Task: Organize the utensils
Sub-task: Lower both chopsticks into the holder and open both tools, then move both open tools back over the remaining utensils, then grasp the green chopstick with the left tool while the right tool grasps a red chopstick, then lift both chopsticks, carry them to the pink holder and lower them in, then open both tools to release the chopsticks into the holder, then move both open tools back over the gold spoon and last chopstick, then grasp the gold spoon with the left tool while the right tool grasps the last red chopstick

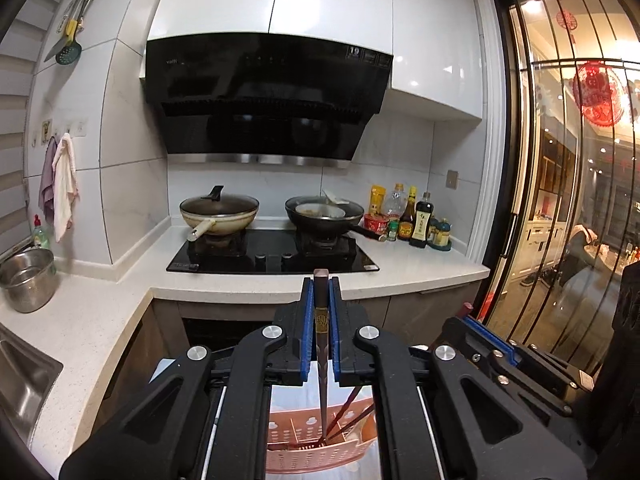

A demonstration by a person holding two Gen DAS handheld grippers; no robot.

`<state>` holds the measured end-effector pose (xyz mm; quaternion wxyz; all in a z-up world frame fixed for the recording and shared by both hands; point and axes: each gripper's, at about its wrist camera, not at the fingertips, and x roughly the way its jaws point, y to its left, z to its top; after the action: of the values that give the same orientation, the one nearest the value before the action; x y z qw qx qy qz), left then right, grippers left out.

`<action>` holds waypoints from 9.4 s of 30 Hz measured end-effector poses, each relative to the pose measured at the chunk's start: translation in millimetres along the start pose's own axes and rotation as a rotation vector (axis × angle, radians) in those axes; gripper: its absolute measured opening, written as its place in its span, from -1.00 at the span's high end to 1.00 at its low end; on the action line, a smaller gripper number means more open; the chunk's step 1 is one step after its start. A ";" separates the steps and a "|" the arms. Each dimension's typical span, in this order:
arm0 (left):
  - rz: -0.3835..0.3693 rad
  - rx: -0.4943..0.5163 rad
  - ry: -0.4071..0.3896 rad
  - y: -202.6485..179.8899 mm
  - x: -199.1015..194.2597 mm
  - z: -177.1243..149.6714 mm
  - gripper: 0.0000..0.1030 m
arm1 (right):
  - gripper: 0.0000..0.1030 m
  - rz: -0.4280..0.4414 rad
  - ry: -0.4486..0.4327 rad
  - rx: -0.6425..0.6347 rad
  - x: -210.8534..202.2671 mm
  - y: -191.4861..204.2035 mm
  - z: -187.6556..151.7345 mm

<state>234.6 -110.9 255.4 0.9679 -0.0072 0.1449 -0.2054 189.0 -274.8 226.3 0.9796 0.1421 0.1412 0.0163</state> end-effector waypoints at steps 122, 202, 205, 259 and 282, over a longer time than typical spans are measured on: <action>0.030 -0.116 0.663 19.6 -150.8 -378.6 0.65 | 0.58 -0.143 0.654 -0.111 -135.6 -6.8 -352.1; 0.094 -0.018 0.048 52.3 6.5 -9.5 0.86 | 0.87 -0.060 0.092 0.015 27.6 -33.9 -4.4; 0.084 -0.023 0.069 51.3 14.7 -18.4 0.86 | 0.87 -0.056 0.120 0.024 37.1 -35.8 -14.1; 0.112 -0.077 0.635 16.5 -141.2 -347.7 0.02 | 0.38 -0.044 0.661 -0.160 -151.4 33.0 -349.6; 0.085 -0.076 0.673 7.2 -133.6 -363.3 -0.15 | 0.87 -0.102 0.658 -0.132 -140.5 9.8 -357.6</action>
<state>17.7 -34.3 -56.0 0.8724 0.0309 0.4641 -0.1504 -46.4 -177.6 -61.6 0.8881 0.0580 0.4554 0.0214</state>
